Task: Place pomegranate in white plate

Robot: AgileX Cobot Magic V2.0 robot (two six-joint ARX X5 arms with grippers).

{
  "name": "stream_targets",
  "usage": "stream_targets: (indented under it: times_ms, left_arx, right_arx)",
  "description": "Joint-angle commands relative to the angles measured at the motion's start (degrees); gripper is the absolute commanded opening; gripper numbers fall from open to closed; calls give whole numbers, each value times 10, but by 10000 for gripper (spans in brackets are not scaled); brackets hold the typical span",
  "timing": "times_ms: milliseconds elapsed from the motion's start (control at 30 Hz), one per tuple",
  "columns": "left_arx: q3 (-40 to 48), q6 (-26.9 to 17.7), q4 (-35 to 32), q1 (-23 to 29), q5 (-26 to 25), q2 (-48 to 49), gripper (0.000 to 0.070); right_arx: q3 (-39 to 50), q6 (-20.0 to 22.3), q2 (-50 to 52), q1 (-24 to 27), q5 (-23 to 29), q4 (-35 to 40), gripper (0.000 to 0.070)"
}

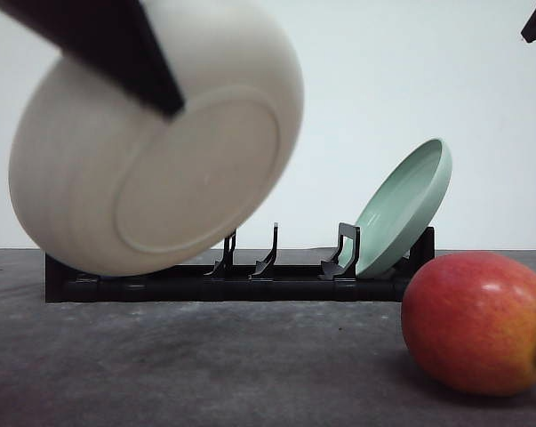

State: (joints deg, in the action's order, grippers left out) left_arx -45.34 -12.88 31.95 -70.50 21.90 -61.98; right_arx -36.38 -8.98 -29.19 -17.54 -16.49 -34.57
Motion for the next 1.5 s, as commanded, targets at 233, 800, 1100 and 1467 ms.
stream_targets:
  times_ms: [233,800,1100,1467]
  left_arx:
    - [-5,-62,-18,-20,59,-151,3]
    - [-23,-1,17,-31,46,-217,365]
    - [-38,114,44,63,-193,-86,367]
    - [-37,135,46,314,-279,78,366]
  right_arx:
    - [-10,4,-3,-2,0,2,450]
    - [-10,4,-3,-2,0,2,450]
    - [-10,4,-3,-2,0,2,450]
    - [-10,4,-3,-2,-2,2,450]
